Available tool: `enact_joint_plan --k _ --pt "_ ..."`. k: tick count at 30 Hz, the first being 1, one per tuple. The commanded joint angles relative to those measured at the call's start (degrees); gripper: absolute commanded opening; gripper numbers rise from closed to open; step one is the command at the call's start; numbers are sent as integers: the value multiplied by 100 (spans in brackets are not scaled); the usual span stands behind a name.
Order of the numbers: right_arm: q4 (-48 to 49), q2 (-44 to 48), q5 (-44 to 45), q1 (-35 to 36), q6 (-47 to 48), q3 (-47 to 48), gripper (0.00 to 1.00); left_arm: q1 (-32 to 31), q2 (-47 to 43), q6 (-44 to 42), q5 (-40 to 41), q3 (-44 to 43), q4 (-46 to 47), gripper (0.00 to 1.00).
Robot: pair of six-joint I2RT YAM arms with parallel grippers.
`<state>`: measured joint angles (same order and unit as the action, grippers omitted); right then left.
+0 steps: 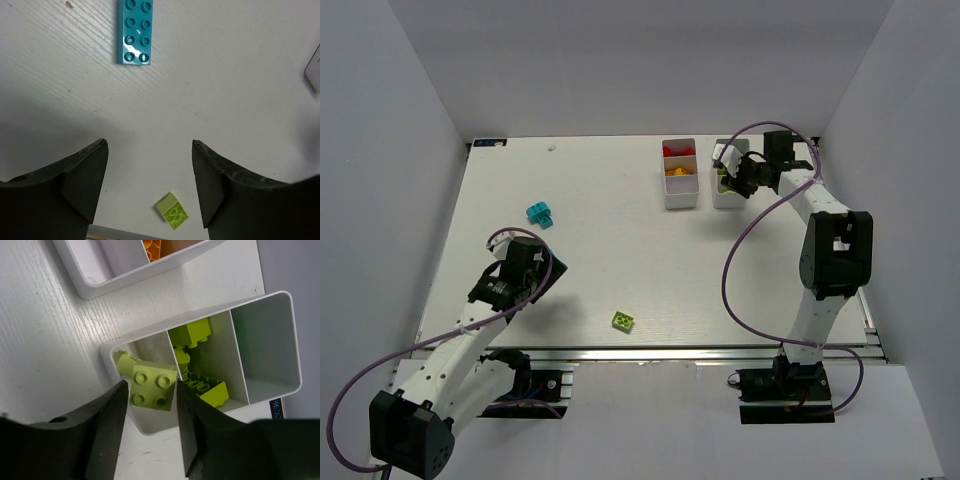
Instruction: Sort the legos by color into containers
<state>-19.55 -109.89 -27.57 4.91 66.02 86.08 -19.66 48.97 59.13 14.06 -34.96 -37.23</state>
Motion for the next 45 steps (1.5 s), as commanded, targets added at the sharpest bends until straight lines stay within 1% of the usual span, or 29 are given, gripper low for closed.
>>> enact_joint_plan --k 1,2,3,6,10,11,12,13,14,15,16,17,18,19,20,21,22,23,24,25,26,28,29,31,32,33,36,38,45 --pt "275 2 -20 1 -80 137 54 24 16 -51 -18 -125 58 77" --pt "302 -41 15 1 -141 137 58 24 33 -51 -27 -134 58 77" --pt "311 -50 32 1 -159 154 65 24 42 -60 -18 -151 41 77" --pt "364 -42 42 1 -256 163 72 24 25 -69 26 -213 -29 77" --pt "303 265 -160 1 -467 154 74 24 -54 -42 52 -204 -82 77" --pt "198 475 -509 1 -476 154 75 24 -80 -34 61 -195 -82 77" --pt "-299 573 -791 1 -467 172 76 24 -98 -34 70 -187 -91 77" --pt "-695 678 -1202 1 -163 207 77 24 -150 -34 70 -169 -65 77" --pt "-1169 853 -2111 36 84 198 79 24 -177 -42 87 -143 -56 77" --pt "-2218 924 -2495 106 374 163 82 24 -203 -60 88 -134 -30 77" --pt "-2759 1003 -2786 229 751 85 84 24 -247 -69 105 -134 -12 77" --pt "-3182 1204 -3015 622 1355 -247 88 24 -265 -86 140 -151 -12 77" --pt "-3447 1346 -3035 878 1431 -520 89 24 -274 -95 140 -160 -12 77" --pt "-3459 1530 -3035 1159 1388 -836 90 24 -291 -112 158 -186 -21 77" --pt "-3224 1949 -2922 1797 900 -1578 90 24 -300 -130 175 -204 -30 77" --pt "-2204 2180 -2764 2143 356 -1977 89 24 -318 -139 184 -222 -73 77" --pt "-1541 2426 -2258 2520 -285 -2364 89 24 -335 -139 184 -230 -108 77" --pt "-934 2828 -1957 3194 -1414 -3073 89 24 -396 -139 193 -231 -135 77" --pt "-371 2972 -1675 3496 -1860 -3350 89 24 -441 -130 202 -222 -179 77" --pt "583 3060 -1307 3795 -2308 -3561 89 24 -493 -95 202 -187 -205 77" --pt "871 3052 -642 4268 -2757 -3694 89 24 -616 -78 211 -152 -205 77" --pt "1084 2886 -103 4553 -3619 -3695 89 24 -748 1 228 -55 -240 77" --pt "1450 2763 57 4754 -3918 -3730 89 24 -870 19 228 -29 -258 77" --pt "1568 2701 417 5009 -4176 -3748 89 32 -977 63 281 6 -337 77" --pt "1856 2631 741 5133 -4315 -3783 89 24 -1012 72 307 7 -381 77" --pt "1893 2465 1319 5343 -4656 -3740 89 24 -1082 72 342 7 -459 77" --pt "1832 2148 1509 5486 -5271 -3485 89 32 -1214 116 395 33 -565 77" --pt "1797 1884 1422 5713 -5511 -3292 89 32 -1293 151 404 51 -601 77" --pt "1894 1471 1798 6224 -5810 -3142 88 24 -1399 212 474 68 -777 77"
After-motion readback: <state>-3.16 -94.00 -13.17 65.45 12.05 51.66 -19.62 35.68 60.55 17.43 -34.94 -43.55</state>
